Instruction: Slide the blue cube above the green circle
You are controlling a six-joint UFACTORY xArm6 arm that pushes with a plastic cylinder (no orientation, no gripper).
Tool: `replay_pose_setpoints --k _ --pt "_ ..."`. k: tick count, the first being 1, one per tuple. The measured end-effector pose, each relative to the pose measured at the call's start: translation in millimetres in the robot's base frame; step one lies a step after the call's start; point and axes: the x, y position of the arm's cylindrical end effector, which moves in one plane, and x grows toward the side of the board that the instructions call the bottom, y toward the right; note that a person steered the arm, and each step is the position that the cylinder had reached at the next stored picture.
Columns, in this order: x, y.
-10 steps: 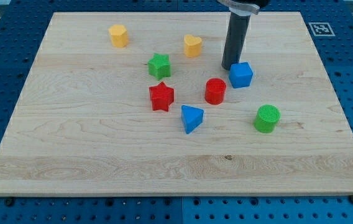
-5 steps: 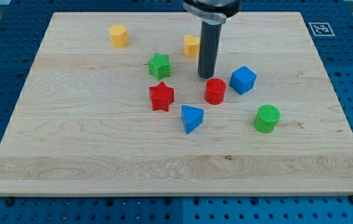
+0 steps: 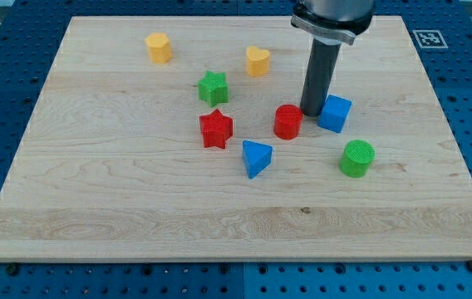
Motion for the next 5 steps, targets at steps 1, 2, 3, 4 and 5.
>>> replay_pose_setpoints --k 1,2,3,4,5 --pt "10.1 6.8" --pt "12.9 19.6" --pt "20.6 28.9" --pt "25.9 29.2" --pt "5.4 29.2"
